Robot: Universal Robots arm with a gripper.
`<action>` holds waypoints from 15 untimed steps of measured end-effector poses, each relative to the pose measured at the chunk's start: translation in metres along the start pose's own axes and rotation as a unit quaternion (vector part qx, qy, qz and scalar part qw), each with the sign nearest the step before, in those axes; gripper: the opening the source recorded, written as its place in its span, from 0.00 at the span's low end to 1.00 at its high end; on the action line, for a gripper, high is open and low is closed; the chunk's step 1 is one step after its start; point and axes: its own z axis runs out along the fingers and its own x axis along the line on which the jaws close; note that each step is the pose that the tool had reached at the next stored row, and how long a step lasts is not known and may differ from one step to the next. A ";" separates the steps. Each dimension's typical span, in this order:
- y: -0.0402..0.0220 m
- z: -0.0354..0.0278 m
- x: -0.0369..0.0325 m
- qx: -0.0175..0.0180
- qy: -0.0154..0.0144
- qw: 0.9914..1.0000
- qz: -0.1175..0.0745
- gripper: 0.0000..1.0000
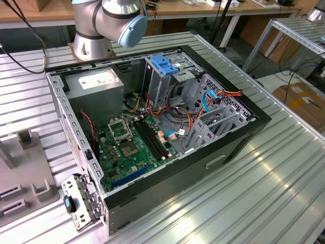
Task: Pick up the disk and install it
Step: 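Reach for the disk, then pick up the disk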
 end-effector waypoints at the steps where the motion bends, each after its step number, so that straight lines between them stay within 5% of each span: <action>1: 0.0000 0.0010 0.0002 0.000 0.000 1.000 0.000 0.11; 15: -0.0001 0.0041 0.0009 0.000 0.000 1.000 0.000 0.11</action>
